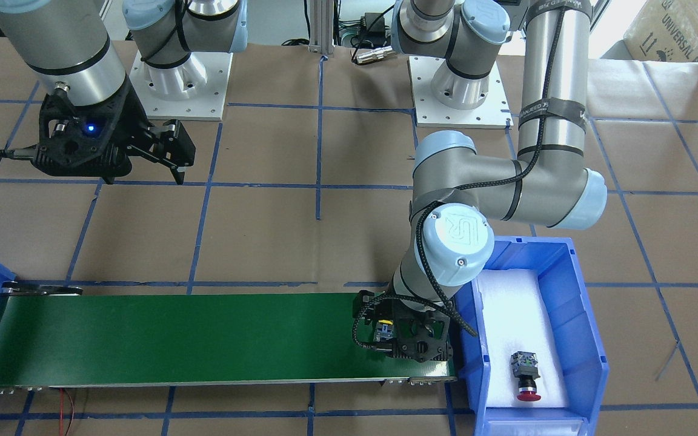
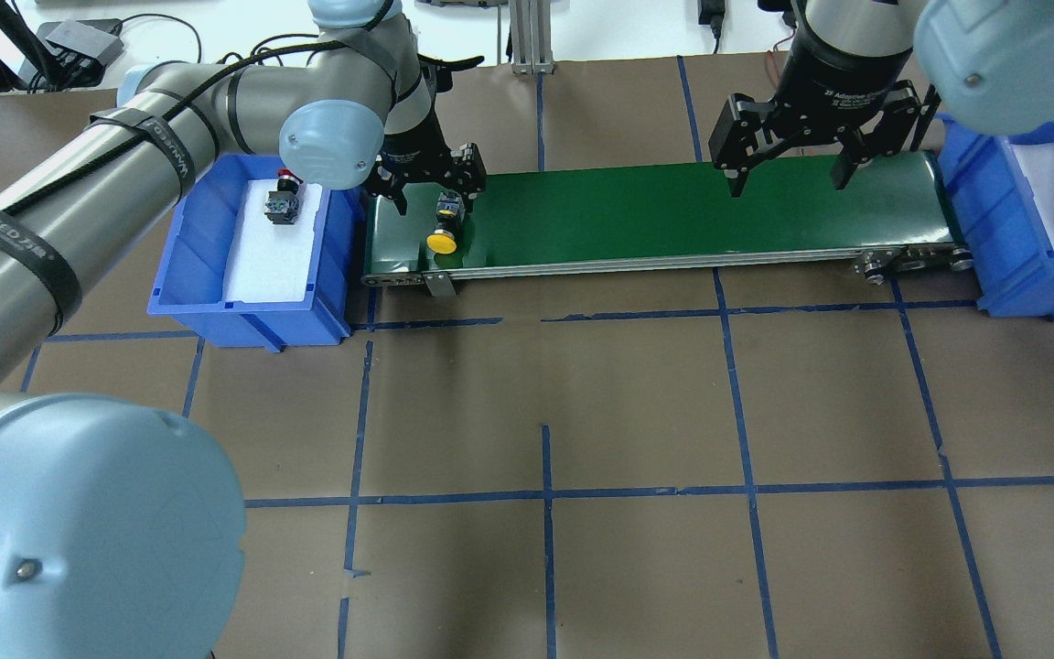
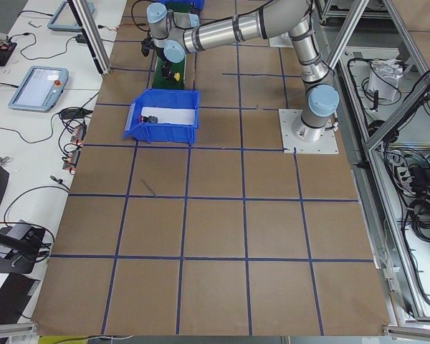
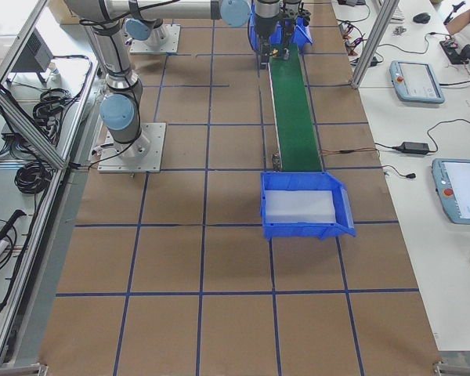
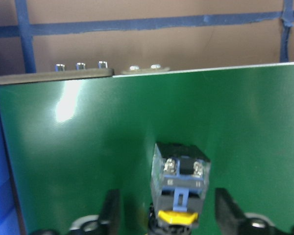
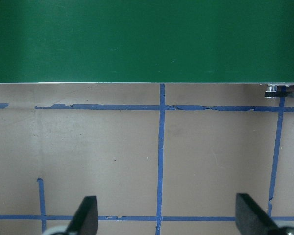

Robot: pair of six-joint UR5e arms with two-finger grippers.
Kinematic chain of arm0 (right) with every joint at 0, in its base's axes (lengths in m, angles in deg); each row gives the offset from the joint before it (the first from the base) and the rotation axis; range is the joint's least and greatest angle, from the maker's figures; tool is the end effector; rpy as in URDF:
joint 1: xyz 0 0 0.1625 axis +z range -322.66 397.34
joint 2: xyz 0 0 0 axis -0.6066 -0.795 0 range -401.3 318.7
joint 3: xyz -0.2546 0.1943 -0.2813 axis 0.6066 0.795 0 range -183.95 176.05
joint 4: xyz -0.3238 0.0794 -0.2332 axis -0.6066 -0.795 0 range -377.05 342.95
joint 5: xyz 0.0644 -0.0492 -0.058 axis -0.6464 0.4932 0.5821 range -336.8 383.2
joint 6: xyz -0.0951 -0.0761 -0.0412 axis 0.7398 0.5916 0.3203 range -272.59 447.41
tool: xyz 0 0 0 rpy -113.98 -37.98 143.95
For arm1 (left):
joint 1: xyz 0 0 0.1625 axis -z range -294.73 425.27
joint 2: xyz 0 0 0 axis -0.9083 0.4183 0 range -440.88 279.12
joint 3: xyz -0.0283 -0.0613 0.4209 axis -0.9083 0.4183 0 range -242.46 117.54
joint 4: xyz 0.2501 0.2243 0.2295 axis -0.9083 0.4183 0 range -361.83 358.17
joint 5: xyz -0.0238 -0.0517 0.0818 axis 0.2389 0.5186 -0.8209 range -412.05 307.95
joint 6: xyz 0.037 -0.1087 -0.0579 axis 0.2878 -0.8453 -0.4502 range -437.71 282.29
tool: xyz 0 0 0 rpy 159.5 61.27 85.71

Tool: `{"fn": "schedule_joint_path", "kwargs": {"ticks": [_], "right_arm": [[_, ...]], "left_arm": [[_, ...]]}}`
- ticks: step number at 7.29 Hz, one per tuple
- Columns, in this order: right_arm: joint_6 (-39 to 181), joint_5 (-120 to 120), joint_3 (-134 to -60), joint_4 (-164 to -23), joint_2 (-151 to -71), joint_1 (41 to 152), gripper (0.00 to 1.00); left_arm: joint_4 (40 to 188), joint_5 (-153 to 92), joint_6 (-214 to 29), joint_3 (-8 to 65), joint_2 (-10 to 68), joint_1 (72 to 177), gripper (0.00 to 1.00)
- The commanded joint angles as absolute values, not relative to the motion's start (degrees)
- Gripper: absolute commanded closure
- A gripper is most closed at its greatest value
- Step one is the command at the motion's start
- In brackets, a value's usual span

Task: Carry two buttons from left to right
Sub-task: 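Carry the yellow-capped button onto the conveyor and release it, then move the left gripper back into the bin over the red-capped button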

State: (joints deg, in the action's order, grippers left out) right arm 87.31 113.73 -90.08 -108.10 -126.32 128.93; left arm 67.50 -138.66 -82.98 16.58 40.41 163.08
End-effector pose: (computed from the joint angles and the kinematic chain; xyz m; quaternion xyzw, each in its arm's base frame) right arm 0.1465 -0.5170 0.4510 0.0130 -0.9999 -0.0005 0.0047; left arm -0.2323 -0.6568 0.2654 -0.0221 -0.9993 -0.0005 0.0297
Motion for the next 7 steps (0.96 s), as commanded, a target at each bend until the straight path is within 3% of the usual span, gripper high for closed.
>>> {"fn": "schedule_joint_path", "kwargs": {"ticks": [1, 4, 7], "right_arm": [[87.3, 113.6, -90.1, -108.0, -126.3, 128.9, 0.00], [87.2, 113.6, -90.1, -107.9, -126.3, 128.9, 0.00], [87.2, 113.7, -90.1, -108.1, -126.3, 128.9, 0.00]], "left_arm": [[72.1, -138.8, -82.5, 17.0, 34.2, 158.9, 0.00], [71.1, -139.6, -69.8, 16.3, 34.6, 149.0, 0.00], [65.2, -139.9, -68.7, 11.9, 43.8, 145.0, 0.01]]}}
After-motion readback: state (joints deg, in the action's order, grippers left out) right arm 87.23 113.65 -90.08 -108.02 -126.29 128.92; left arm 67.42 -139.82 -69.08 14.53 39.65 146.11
